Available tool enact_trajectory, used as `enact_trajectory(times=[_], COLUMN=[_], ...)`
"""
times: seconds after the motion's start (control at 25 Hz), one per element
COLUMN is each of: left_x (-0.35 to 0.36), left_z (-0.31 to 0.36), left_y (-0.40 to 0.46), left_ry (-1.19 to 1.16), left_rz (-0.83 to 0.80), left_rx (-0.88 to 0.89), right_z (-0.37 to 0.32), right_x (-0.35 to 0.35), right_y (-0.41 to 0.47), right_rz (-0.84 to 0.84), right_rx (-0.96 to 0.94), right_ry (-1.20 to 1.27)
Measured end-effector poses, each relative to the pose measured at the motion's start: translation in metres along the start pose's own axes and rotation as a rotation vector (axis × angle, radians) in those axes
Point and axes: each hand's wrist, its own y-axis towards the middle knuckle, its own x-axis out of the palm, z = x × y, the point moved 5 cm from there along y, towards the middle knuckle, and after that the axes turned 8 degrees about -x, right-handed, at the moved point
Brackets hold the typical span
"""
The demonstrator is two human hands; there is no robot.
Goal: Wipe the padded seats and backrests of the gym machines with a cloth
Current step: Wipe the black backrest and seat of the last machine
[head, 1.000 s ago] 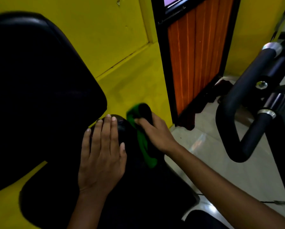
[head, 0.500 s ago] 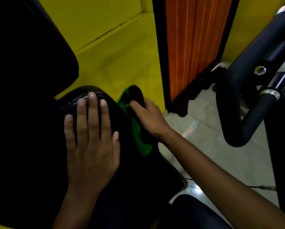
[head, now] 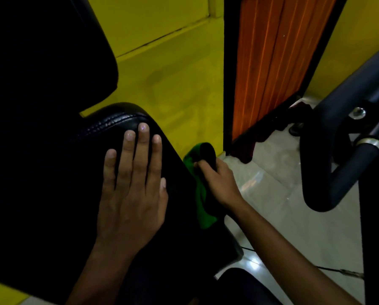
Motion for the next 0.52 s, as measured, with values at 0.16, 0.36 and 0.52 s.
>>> enact_trajectory(times=[0.16,0.36,0.52], left_x=[0.000,0.011,0.019], left_z=[0.001,0.014,0.025], left_y=[0.001,-0.017,-0.028], left_ry=[0.001,0.064,0.071], left_rz=[-0.004,-0.007,-0.011], left_rx=[-0.004,0.153,0.192], right_z=[0.016,0.059,0.019], right_x=[-0.001,-0.009,-0.002], right_y=[-0.012,-0.017,-0.007], right_rz=[0.068,-0.095,0.079], right_rx=[-0.053,0.217,-0.013], right_ry=[0.110,-0.223,0.054])
